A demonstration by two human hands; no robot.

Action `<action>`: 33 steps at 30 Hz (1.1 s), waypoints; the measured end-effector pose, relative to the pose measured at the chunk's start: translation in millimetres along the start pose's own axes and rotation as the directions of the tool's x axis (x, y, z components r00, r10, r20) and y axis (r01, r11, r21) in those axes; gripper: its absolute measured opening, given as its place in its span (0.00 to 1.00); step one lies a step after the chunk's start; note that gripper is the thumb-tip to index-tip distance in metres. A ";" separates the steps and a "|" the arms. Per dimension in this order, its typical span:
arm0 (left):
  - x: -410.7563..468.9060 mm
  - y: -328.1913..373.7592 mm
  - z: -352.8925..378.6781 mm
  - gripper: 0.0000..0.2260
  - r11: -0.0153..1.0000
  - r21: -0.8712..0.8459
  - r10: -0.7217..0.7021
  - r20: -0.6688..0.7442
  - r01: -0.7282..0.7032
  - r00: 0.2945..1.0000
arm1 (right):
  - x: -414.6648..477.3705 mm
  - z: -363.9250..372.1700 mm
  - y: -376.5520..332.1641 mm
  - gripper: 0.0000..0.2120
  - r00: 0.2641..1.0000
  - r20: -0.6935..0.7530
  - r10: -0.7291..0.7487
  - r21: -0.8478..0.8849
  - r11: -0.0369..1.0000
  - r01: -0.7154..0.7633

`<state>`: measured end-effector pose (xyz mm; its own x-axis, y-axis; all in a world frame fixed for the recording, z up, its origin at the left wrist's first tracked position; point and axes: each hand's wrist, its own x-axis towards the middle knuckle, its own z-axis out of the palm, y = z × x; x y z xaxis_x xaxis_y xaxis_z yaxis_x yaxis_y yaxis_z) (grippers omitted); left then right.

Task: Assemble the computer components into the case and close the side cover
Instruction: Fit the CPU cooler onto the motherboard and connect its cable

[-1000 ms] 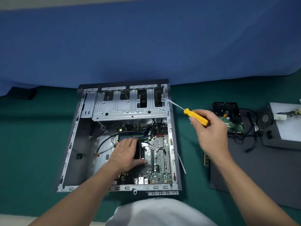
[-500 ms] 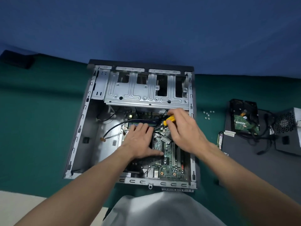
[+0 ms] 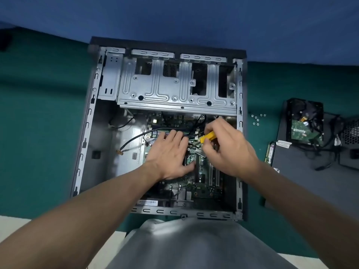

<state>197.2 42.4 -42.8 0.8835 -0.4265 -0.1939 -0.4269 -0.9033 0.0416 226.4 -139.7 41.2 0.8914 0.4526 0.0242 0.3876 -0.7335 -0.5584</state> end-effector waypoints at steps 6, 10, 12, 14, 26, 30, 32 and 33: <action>0.7 0.7 1.2 0.28 0.999 -0.032 -0.007 -0.012 0.006 1.000 | 0.5 -3.6 -1.5 0.06 0.997 0.068 -0.045 0.009 0.999 0.044; 1.2 0.9 1.0 0.27 0.999 -0.038 -0.008 -0.018 0.007 1.000 | 0.5 -3.0 -0.5 0.05 0.994 0.076 -0.080 -0.012 0.997 0.081; 1.2 1.4 0.3 0.28 0.999 -0.035 -0.009 -0.020 0.008 1.000 | 0.3 -2.9 0.3 0.06 0.993 0.080 -0.082 -0.014 0.996 0.083; 0.9 1.7 0.2 0.27 0.999 -0.037 -0.011 -0.021 0.011 1.000 | -0.1 -2.1 0.3 0.06 0.993 0.093 -0.079 -0.034 0.996 0.082; 1.2 2.9 0.5 0.33 0.999 -0.043 -0.021 0.040 0.023 0.999 | 29.1 -32.2 -28.1 0.16 0.742 0.620 -0.254 -0.162 0.884 0.438; 1.0 2.6 1.7 0.34 0.998 -0.049 -0.026 0.035 0.028 0.999 | 35.5 -37.1 -33.1 0.14 0.735 0.625 -0.264 -0.238 0.832 0.501; 0.1 2.6 1.9 0.33 0.998 -0.050 -0.026 0.023 0.027 0.999 | 34.8 -34.0 -30.4 0.14 0.772 0.589 -0.241 -0.272 0.840 0.469; -0.2 2.6 1.8 0.33 0.998 -0.053 -0.024 0.014 0.025 1.000 | 33.2 -32.5 -29.8 0.13 0.792 0.570 -0.217 -0.289 0.850 0.441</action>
<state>195.6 40.1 -44.5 0.8908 -0.4036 -0.2088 -0.3939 -0.9149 0.0884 252.1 -119.4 85.6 0.4882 0.8069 -0.3324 0.7903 -0.5704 -0.2237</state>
